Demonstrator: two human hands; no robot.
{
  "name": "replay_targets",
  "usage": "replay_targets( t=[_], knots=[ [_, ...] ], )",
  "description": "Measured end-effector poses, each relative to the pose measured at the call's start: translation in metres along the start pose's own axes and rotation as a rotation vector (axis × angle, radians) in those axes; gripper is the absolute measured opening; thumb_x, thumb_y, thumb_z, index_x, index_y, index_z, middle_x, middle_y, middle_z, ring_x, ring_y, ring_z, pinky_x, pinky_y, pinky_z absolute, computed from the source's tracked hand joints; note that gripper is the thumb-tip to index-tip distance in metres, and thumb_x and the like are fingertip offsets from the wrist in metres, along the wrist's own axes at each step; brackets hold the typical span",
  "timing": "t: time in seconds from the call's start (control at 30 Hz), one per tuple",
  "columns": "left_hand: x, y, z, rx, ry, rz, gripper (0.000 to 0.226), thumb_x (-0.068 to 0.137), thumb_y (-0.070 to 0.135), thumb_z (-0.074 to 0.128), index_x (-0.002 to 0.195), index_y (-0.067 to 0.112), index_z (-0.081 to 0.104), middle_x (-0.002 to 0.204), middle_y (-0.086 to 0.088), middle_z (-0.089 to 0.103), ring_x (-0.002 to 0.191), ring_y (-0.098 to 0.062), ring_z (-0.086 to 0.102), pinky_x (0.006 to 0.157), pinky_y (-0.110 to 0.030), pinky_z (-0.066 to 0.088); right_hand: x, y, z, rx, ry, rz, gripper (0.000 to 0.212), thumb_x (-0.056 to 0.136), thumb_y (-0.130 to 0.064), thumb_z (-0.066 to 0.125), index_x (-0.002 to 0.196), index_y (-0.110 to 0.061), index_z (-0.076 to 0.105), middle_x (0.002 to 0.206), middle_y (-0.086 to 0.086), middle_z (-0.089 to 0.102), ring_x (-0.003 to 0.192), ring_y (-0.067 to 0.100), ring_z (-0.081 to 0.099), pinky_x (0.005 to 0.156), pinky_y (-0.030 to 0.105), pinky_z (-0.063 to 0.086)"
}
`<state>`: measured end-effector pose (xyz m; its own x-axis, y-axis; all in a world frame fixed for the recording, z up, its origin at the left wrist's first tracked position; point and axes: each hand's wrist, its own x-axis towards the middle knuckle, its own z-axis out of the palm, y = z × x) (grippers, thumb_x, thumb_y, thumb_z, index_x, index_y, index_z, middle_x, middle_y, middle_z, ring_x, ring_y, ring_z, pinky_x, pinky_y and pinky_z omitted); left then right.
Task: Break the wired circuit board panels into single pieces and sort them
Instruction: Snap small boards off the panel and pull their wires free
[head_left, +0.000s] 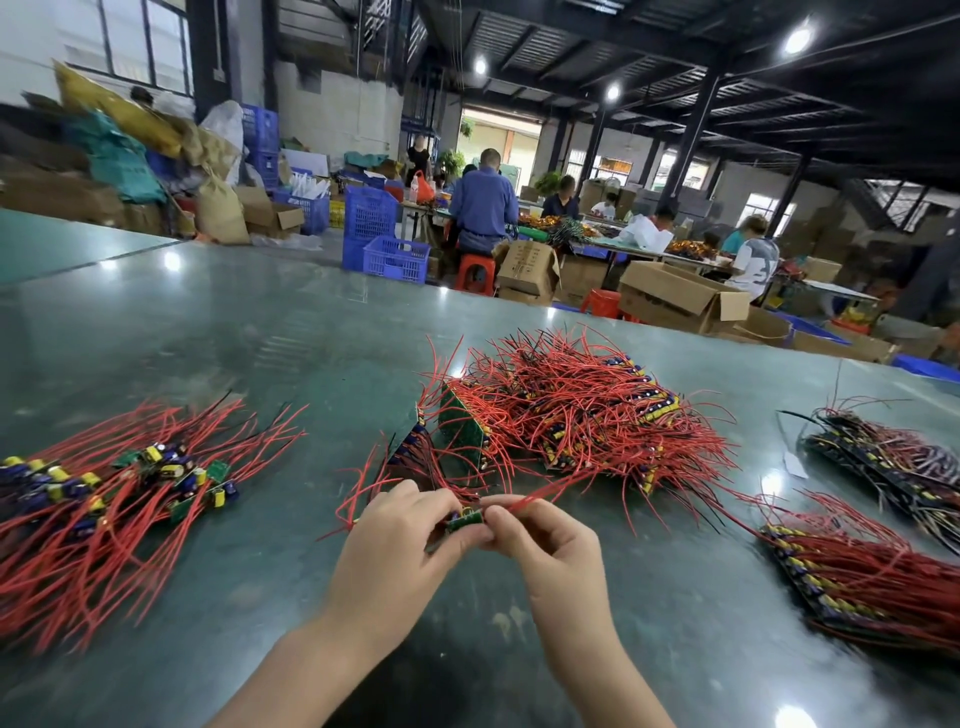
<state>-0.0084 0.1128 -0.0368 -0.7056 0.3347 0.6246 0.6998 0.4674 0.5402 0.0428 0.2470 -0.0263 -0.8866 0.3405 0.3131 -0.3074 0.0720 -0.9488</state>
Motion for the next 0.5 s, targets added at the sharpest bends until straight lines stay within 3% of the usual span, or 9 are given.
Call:
replay_targets(
  t=[0.13,0.27,0.37,0.5],
  knots=[
    [0.0017,-0.0037,0.0001,0.011,-0.091,0.028,0.052,0.085,0.069,0.037,0.08,0.025,0.064,0.061,0.019,0.042,0.064,0.003,0.04,0.064,-0.019,0.029,-0.0013,-0.0021,-0.0005,-0.044,0.096,-0.048,0.023,0.08,0.003,0.069,0.069,-0.016,0.074,0.065,0.005,0.07,0.059,0.006,0.062,0.061,0.015,0.049],
    [0.0,-0.0018,-0.0011,0.02,-0.126,-0.072,0.043,0.084,0.061,0.032,0.07,0.026,0.053,0.053,0.009,0.049,0.054,-0.013,0.047,0.056,-0.036,0.038,-0.0034,-0.0033,0.0005,-0.063,0.179,-0.098,0.024,0.078,0.004,0.07,0.068,-0.018,0.074,0.059,0.002,0.067,0.054,0.004,0.056,0.057,0.014,0.046],
    [-0.0001,0.0007,-0.0023,0.223,-0.082,-0.129,0.046,0.08,0.066,0.022,0.067,0.027,0.045,0.055,0.0,0.053,0.058,-0.024,0.052,0.052,-0.032,0.036,-0.0049,-0.003,0.0035,-0.065,0.205,-0.13,0.021,0.077,0.006,0.07,0.071,-0.014,0.073,0.061,-0.002,0.07,0.052,0.002,0.056,0.055,0.012,0.045],
    [0.0024,0.0052,-0.0075,0.219,-0.152,-0.136,0.048,0.084,0.067,0.029,0.066,0.025,0.044,0.052,0.002,0.046,0.056,-0.018,0.045,0.053,-0.03,0.036,-0.0021,-0.001,-0.0006,-0.031,0.177,-0.086,0.021,0.08,0.003,0.067,0.072,-0.015,0.074,0.057,0.001,0.065,0.054,0.003,0.055,0.056,0.013,0.045]
  ],
)
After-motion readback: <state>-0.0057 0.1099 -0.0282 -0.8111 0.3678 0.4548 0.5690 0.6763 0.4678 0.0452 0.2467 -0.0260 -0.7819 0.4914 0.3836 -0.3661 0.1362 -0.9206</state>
